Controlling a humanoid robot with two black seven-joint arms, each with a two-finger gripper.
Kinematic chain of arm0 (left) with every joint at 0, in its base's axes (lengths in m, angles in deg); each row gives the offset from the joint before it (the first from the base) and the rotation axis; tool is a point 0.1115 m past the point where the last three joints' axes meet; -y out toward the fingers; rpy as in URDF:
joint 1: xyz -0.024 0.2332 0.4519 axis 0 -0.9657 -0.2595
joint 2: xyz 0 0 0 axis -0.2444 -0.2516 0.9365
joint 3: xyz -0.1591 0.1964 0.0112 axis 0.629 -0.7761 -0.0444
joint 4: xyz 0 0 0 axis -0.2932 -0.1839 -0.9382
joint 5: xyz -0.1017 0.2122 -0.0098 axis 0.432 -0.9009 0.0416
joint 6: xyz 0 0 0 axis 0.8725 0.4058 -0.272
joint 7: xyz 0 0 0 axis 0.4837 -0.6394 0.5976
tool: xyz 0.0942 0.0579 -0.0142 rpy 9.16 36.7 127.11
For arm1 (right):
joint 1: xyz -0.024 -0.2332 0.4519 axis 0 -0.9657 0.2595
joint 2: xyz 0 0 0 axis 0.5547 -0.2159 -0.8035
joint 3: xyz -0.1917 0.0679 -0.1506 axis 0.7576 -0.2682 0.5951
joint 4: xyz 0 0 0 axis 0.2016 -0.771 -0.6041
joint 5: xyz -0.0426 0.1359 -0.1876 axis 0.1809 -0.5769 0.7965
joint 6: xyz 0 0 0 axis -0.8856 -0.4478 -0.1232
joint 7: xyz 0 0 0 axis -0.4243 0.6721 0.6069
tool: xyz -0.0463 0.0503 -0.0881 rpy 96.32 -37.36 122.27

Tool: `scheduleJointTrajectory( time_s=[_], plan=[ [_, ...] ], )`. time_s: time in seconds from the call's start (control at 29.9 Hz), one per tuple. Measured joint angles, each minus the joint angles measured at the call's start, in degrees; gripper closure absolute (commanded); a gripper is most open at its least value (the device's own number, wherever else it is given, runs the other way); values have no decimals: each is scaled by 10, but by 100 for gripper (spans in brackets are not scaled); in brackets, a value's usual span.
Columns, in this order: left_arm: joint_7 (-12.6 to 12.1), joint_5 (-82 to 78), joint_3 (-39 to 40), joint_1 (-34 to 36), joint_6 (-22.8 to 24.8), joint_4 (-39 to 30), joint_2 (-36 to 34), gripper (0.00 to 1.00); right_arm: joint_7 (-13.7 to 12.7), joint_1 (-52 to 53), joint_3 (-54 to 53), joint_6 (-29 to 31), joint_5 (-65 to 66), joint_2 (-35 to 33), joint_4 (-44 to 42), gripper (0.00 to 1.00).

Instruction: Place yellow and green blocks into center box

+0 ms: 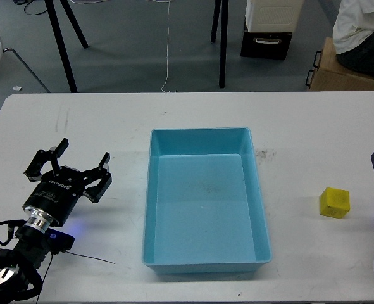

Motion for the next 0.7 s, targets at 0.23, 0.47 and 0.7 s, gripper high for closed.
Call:
scheduleJointTrajectory(
  time_s=[0.23, 0.47, 0.7],
  plan=[
    [0, 0, 6, -9, 0, 5, -3, 0, 1, -2, -12, 4, 42, 0, -5, 1],
    [0, 0, 11, -8, 0, 12, -6, 0, 1, 25, -34, 4, 302, -37, -4, 1],
    [0, 0, 13, -7, 0, 13, -7, 0, 59, 140, -10, 3, 577, -165, -12, 1]
  ],
)
